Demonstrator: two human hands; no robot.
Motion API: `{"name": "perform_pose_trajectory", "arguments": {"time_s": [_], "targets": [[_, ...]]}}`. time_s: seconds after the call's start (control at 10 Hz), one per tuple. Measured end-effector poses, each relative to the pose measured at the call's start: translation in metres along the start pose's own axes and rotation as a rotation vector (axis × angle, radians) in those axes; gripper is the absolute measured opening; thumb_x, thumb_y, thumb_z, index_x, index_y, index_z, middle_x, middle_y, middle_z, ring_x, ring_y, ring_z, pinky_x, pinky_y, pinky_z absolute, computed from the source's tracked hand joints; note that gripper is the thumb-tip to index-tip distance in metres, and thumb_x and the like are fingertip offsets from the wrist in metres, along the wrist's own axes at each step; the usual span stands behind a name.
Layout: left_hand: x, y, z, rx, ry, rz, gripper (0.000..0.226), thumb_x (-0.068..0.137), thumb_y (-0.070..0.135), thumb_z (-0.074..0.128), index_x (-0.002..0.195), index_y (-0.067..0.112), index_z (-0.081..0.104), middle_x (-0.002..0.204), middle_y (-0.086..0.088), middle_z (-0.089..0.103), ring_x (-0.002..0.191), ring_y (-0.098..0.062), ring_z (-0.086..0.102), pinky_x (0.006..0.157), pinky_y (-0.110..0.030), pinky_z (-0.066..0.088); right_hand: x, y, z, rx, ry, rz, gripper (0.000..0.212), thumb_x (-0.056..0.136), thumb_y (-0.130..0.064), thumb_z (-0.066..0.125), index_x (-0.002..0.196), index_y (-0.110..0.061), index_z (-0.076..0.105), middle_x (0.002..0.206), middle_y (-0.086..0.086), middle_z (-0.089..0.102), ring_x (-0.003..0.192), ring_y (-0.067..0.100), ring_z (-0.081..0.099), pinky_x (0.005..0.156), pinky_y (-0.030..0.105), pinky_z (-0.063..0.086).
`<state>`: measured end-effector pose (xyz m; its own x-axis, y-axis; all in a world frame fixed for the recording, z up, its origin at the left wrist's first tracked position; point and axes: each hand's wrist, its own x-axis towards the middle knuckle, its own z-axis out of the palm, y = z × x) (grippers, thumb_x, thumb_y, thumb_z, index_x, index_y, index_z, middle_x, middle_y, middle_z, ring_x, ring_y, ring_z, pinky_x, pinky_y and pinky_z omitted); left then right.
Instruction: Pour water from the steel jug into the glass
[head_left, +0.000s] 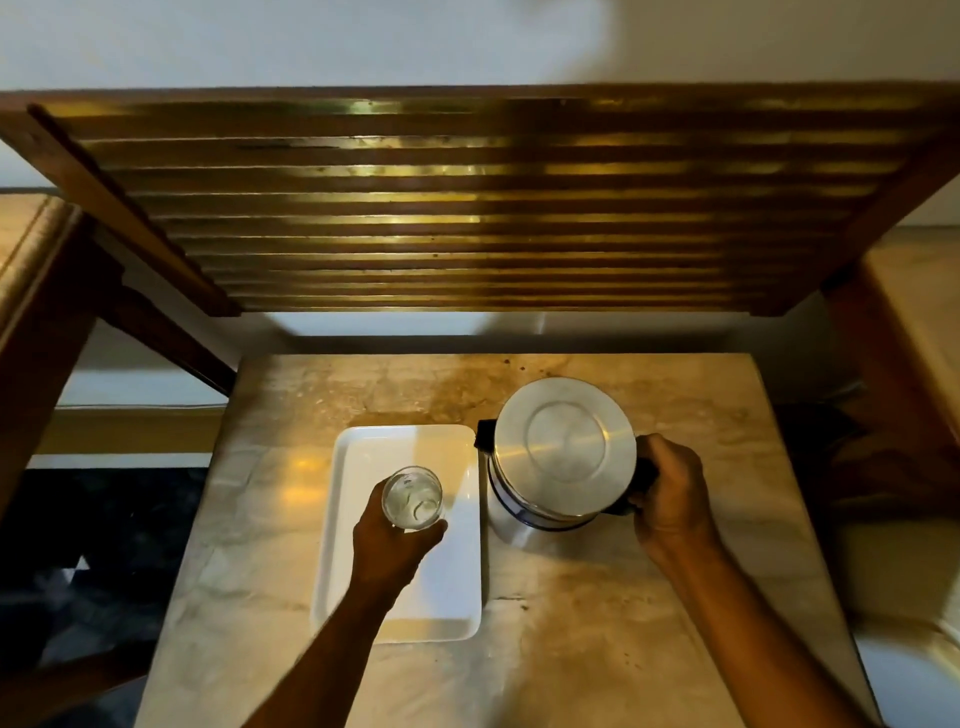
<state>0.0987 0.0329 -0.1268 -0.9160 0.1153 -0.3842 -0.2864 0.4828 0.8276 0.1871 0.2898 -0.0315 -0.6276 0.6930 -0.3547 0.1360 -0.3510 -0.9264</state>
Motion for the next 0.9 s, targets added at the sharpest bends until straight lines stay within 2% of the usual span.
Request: {"name": "perform_pose_trajectory", "arguments": {"time_s": [0.1, 0.3, 0.4, 0.5, 0.6, 0.7, 0.8, 0.9], "targets": [[0.004, -0.011, 0.006, 0.019, 0.007, 0.016, 0.074, 0.056, 0.015, 0.096, 0.117, 0.031, 0.058, 0.111, 0.005, 0.066, 0.104, -0.021, 0.061, 0.086, -0.038, 0.05, 0.004, 0.005, 0.001, 0.008, -0.016, -0.01, 0.028, 0.075, -0.017, 0.047, 0.049, -0.009, 0.054, 0.038, 0.001, 0.048, 0.036, 0.021, 0.045, 0.034, 0.018, 0.035], [0.011, -0.019, 0.011, 0.038, 0.02, 0.014, 0.077, 0.057, 0.017, 0.096, 0.122, 0.028, 0.056, 0.112, 0.006, 0.063, 0.104, -0.019, 0.058, 0.086, -0.037, 0.049, 0.009, 0.011, 0.001, -0.014, -0.065, -0.045, 0.029, 0.073, -0.018, 0.045, 0.048, -0.012, 0.057, 0.039, -0.002, 0.051, 0.038, 0.017, 0.049, 0.034, 0.017, 0.037], [0.011, -0.019, 0.012, 0.047, 0.015, 0.032, 0.076, 0.057, 0.018, 0.096, 0.121, 0.029, 0.056, 0.111, 0.007, 0.064, 0.103, -0.017, 0.058, 0.085, -0.034, 0.048, 0.01, 0.011, 0.003, -0.042, -0.106, -0.103, 0.055, 0.084, 0.002, 0.039, 0.037, -0.022, 0.054, 0.036, -0.013, 0.046, 0.034, 0.007, 0.042, 0.034, 0.013, 0.034], [0.009, -0.022, 0.011, 0.06, -0.007, 0.029, 0.077, 0.056, 0.02, 0.097, 0.122, 0.026, 0.057, 0.114, 0.004, 0.065, 0.105, -0.019, 0.059, 0.09, -0.038, 0.051, 0.008, 0.011, 0.003, -0.063, -0.14, -0.127, 0.069, 0.085, 0.018, 0.032, 0.033, -0.026, 0.047, 0.035, -0.017, 0.04, 0.033, 0.001, 0.034, 0.035, 0.01, 0.032], [0.008, -0.022, 0.009, 0.071, -0.017, 0.044, 0.079, 0.055, 0.027, 0.097, 0.122, 0.028, 0.056, 0.116, 0.005, 0.066, 0.108, -0.02, 0.059, 0.093, -0.04, 0.051, 0.006, 0.009, 0.002, -0.072, -0.155, -0.148, 0.064, 0.084, 0.017, 0.037, 0.035, -0.025, 0.044, 0.036, -0.014, 0.037, 0.035, 0.0, 0.031, 0.035, 0.011, 0.031], [0.006, -0.016, 0.005, 0.092, -0.06, 0.045, 0.087, 0.049, 0.034, 0.099, 0.123, 0.033, 0.053, 0.116, 0.013, 0.062, 0.109, -0.016, 0.057, 0.091, -0.034, 0.048, 0.004, 0.006, 0.002, -0.073, -0.182, -0.183, 0.046, 0.074, -0.001, 0.045, 0.034, -0.023, 0.044, 0.036, -0.014, 0.038, 0.035, 0.001, 0.032, 0.035, 0.011, 0.033], [0.002, -0.005, -0.005, 0.095, -0.099, 0.03, 0.109, 0.04, 0.048, 0.098, 0.134, 0.033, 0.046, 0.127, 0.019, 0.053, 0.118, -0.013, 0.051, 0.1, -0.037, 0.045, 0.009, 0.005, -0.003, -0.183, -0.214, -0.157, 0.049, 0.08, 0.003, 0.049, 0.038, -0.021, 0.048, 0.037, -0.01, 0.042, 0.036, 0.004, 0.038, 0.036, 0.015, 0.037], [-0.014, 0.014, -0.023, 0.082, -0.069, 0.038, 0.126, 0.038, 0.067, 0.089, 0.147, 0.026, 0.039, 0.148, 0.009, 0.045, 0.134, -0.02, 0.045, 0.111, -0.044, 0.04, 0.002, -0.009, -0.011, -0.354, -0.217, -0.111, 0.048, 0.086, 0.014, 0.055, 0.054, -0.021, 0.052, 0.053, 0.0, 0.053, 0.05, 0.014, 0.049, 0.046, 0.03, 0.047]]}}
